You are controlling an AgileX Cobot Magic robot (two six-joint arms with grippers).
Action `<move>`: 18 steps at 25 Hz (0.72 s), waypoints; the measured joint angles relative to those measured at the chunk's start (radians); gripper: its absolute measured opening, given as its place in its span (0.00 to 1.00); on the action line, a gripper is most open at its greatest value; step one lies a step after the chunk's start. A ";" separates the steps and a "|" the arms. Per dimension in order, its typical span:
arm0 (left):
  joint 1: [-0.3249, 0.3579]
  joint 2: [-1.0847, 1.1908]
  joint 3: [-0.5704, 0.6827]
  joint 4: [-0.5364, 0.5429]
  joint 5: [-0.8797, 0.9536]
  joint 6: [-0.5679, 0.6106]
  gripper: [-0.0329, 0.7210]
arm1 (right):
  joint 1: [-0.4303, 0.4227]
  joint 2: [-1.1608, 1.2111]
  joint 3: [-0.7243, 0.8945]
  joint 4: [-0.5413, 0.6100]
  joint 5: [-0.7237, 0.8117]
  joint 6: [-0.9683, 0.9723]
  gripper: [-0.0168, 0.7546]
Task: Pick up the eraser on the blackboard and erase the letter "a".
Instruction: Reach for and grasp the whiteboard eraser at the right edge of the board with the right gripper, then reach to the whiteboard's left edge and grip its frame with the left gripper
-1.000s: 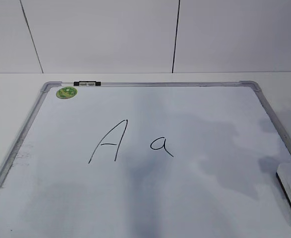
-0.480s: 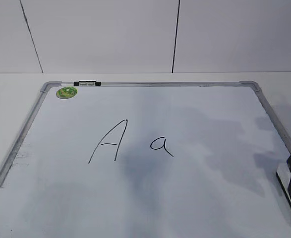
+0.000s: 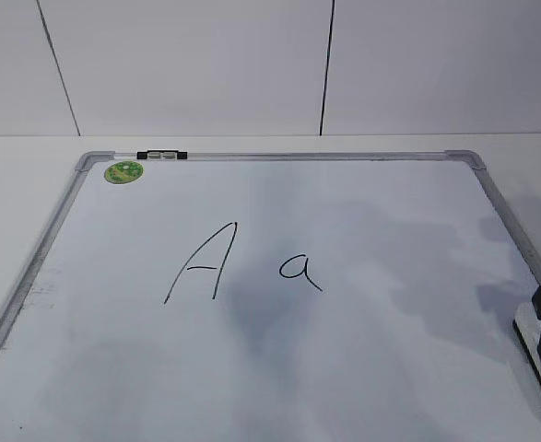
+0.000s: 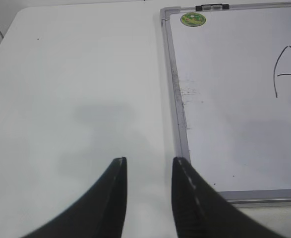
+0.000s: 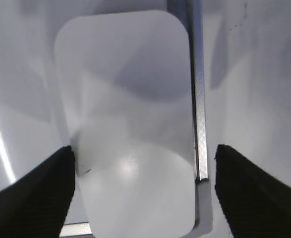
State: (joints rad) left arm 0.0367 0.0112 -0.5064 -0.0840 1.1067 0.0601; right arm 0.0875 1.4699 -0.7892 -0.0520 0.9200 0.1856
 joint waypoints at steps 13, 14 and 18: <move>0.000 0.000 0.000 0.000 0.000 0.000 0.35 | 0.000 0.047 -0.002 0.000 -0.023 0.005 0.90; 0.000 0.000 0.000 0.000 0.000 0.000 0.35 | 0.000 0.053 -0.002 0.000 -0.025 0.005 0.90; 0.000 0.000 0.000 0.000 0.000 0.000 0.35 | 0.000 0.071 -0.002 0.000 -0.025 0.005 0.90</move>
State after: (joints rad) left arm 0.0367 0.0112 -0.5064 -0.0840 1.1067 0.0601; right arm 0.0875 1.5413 -0.7915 -0.0520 0.8950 0.1901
